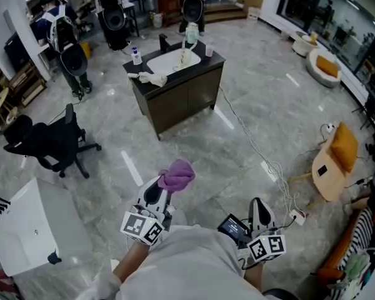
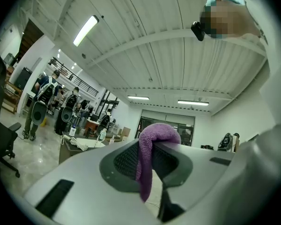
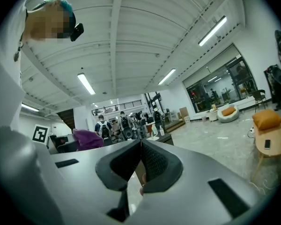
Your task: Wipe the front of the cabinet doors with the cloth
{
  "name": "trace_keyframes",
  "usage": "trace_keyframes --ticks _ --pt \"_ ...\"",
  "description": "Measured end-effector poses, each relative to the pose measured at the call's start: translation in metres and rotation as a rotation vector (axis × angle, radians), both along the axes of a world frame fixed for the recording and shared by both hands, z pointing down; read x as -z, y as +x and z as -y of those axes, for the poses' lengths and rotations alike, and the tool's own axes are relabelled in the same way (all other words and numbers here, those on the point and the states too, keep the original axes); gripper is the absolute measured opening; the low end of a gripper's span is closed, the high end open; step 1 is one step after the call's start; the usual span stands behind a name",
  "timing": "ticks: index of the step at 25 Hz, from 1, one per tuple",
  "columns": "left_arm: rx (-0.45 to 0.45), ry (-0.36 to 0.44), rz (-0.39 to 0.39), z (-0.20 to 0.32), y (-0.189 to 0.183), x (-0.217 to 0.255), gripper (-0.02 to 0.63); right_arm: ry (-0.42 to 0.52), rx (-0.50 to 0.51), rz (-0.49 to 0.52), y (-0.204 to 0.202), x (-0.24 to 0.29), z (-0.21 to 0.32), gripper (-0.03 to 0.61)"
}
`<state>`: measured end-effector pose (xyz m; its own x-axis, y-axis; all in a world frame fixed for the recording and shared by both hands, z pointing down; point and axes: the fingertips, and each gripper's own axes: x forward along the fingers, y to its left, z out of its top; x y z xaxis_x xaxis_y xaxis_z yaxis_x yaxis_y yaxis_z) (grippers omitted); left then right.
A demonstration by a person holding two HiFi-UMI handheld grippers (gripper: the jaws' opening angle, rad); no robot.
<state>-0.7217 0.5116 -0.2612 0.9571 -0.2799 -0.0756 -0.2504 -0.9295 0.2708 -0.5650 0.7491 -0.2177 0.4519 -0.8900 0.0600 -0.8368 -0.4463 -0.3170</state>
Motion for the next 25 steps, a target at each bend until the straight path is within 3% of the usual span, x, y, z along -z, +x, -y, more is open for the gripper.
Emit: trace_keyframes --ticks 6,11,17,25 --pt "0.033 -0.026 0.033 0.02 0.017 -0.011 0.052 -0.014 0.013 0.024 0.019 -0.011 0.02 0.026" --pt "0.029 -0.036 0.049 0.054 0.053 -0.017 0.052 -0.022 -0.016 0.031 0.054 -0.012 0.043 0.026" --pt "0.0 -0.056 0.048 0.105 0.134 -0.023 0.052 -0.043 -0.06 0.044 0.119 -0.017 0.084 0.026" --pt "-0.096 -0.038 0.023 0.176 0.25 -0.02 0.052 -0.058 -0.085 -0.016 0.217 -0.003 0.163 0.026"
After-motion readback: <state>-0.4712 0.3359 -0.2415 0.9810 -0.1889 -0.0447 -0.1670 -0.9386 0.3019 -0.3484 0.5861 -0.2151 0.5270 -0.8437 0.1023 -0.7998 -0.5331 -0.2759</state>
